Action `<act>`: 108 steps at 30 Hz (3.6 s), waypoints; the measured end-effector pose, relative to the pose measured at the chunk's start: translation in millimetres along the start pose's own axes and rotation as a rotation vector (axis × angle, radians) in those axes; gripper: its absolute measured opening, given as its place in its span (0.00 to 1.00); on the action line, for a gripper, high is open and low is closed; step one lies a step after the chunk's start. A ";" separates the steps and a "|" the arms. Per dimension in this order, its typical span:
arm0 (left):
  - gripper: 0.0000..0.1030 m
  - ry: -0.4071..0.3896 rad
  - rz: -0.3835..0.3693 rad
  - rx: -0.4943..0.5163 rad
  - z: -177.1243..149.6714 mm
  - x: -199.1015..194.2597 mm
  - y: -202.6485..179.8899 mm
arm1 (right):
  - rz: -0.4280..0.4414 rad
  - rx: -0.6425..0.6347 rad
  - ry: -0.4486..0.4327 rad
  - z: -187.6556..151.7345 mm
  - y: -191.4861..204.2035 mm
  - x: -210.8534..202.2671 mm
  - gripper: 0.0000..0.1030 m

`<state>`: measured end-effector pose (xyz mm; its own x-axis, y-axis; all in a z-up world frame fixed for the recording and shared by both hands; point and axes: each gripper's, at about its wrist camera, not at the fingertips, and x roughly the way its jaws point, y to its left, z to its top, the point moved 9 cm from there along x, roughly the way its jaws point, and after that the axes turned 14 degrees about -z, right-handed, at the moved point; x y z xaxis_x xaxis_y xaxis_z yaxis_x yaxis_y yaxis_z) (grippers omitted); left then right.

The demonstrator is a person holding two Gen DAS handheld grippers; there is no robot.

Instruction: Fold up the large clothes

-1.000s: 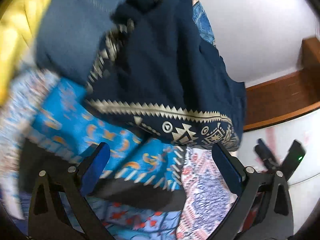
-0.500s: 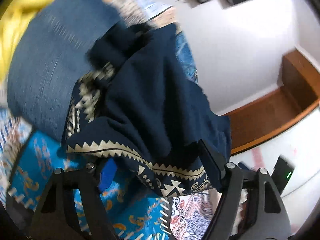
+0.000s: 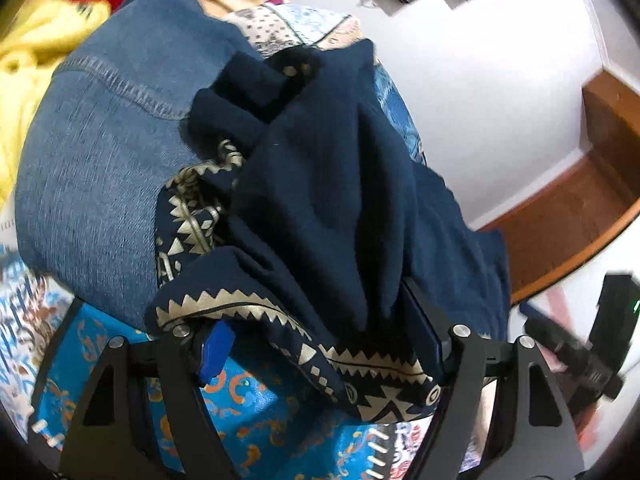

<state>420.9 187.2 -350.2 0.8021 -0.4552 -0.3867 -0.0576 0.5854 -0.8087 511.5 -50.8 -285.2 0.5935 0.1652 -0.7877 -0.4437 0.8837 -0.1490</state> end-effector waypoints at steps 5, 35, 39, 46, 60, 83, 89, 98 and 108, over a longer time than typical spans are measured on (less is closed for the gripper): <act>0.75 -0.012 -0.044 -0.117 -10.2 -18.5 22.0 | -0.027 -0.039 -0.018 -3.4 -1.1 -3.5 1.00; 0.22 -0.038 0.163 0.658 53.6 33.6 -199.0 | 0.098 0.074 0.062 -10.8 -15.3 12.1 1.00; 0.21 0.022 0.123 0.799 18.2 70.5 -251.3 | -0.008 0.209 0.016 -21.9 -103.7 -15.6 1.00; 0.20 0.309 0.045 0.861 -84.0 159.0 -273.0 | -0.131 0.355 0.036 -65.8 -213.9 -44.0 1.00; 0.33 0.647 0.014 0.820 -185.2 167.9 -252.8 | -0.155 0.404 0.029 -90.7 -248.1 -79.0 1.00; 0.92 0.452 0.314 0.672 -60.8 69.3 -169.3 | 0.060 0.254 0.172 -49.3 -106.7 7.1 1.00; 0.96 0.462 0.311 0.776 -103.6 76.8 -165.9 | 0.026 0.278 0.224 -115.0 -143.0 14.8 1.00; 0.98 0.497 0.394 0.819 -123.3 50.7 -148.5 | -0.015 0.315 0.207 -130.6 -176.3 -16.1 1.00; 0.98 0.343 0.376 0.757 -61.6 16.1 -166.2 | -0.033 0.241 0.063 -76.9 -179.1 -73.7 1.00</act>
<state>406.8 41.3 -249.3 0.5816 -0.2490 -0.7744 0.2234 0.9643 -0.1423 495.6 -254.9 -246.4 0.5589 0.1139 -0.8214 -0.2478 0.9682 -0.0344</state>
